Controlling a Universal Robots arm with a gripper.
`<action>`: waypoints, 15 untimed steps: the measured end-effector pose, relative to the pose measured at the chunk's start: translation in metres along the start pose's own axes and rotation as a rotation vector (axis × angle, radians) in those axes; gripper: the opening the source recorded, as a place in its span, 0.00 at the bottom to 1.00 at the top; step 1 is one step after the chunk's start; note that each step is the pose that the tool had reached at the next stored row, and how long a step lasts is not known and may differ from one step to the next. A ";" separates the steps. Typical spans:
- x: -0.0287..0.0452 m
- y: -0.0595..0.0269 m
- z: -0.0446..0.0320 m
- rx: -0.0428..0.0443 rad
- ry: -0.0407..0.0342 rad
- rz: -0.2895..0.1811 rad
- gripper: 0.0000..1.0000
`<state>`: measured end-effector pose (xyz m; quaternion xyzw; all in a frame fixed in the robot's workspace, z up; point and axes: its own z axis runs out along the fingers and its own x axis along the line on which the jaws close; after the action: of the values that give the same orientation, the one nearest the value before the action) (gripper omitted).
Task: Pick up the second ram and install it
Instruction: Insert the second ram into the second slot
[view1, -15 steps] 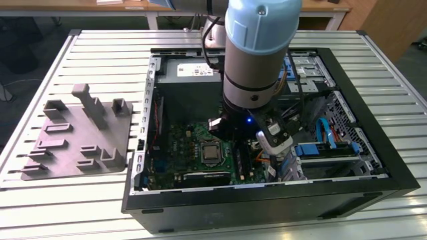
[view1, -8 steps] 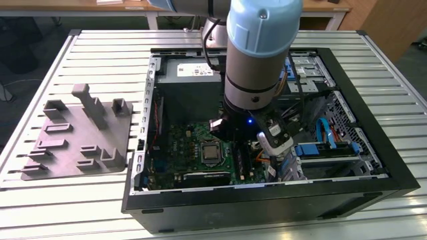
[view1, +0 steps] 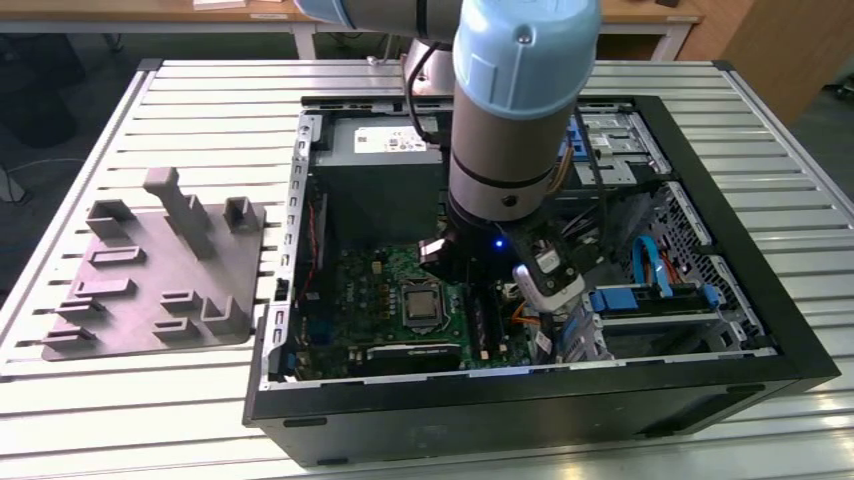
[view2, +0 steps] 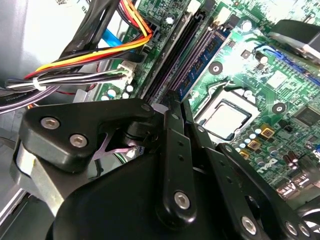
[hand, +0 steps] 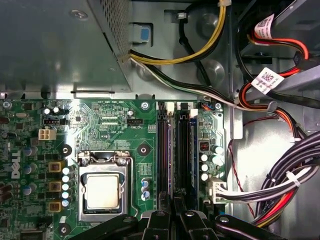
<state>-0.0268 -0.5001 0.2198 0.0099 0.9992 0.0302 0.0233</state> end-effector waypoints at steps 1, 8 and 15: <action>0.0000 0.0002 0.0005 -0.0001 0.0000 0.000 0.14; 0.0001 0.0010 0.0024 0.0003 0.0001 0.000 0.14; -0.0002 0.0036 0.0038 0.0000 0.0000 0.000 0.14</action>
<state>-0.0264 -0.4963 0.2163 0.0099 0.9992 0.0302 0.0233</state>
